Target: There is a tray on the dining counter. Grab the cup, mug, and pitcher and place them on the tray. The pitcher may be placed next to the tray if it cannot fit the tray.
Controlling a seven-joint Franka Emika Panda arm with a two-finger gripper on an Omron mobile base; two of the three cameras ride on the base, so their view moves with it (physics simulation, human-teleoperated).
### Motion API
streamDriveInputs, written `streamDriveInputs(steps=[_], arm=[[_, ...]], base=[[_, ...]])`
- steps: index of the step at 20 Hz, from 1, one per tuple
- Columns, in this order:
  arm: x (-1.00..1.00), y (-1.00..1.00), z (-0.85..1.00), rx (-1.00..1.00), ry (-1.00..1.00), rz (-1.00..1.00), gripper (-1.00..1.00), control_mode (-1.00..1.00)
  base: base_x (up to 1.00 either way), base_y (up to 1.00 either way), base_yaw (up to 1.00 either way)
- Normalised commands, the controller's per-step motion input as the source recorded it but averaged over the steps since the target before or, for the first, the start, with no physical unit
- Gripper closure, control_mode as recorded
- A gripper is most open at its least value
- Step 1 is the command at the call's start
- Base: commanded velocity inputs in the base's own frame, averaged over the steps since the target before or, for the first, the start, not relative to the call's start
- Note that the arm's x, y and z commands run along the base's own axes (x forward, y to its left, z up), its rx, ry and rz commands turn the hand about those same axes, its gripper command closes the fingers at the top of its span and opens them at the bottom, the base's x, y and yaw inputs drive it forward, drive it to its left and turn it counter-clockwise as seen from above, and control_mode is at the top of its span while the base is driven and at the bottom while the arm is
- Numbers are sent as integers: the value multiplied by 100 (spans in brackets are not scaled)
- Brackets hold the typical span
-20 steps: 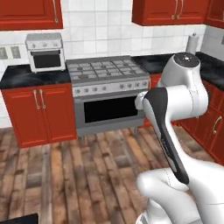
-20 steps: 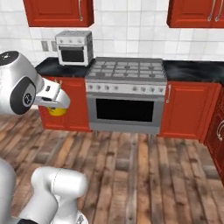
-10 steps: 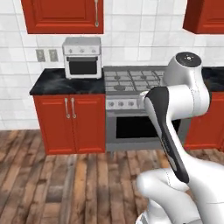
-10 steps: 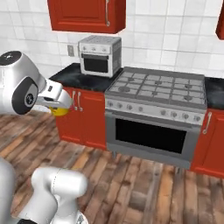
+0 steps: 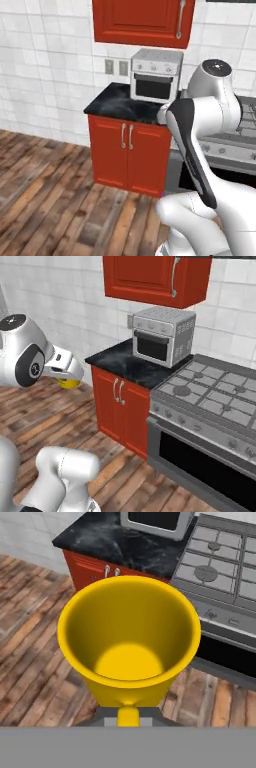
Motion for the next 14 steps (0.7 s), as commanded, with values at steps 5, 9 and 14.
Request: streamDriveInputs(steps=[5, 9, 14], arm=[[0, 0, 0, 0, 0, 0, 100, 100], [0, 0, 0, 0, 0, 0, 100, 100], [0, 0, 0, 0, 0, 0, 100, 100]], base=[[100, -6, 61], [100, -2, 61], [100, 0, 59]])
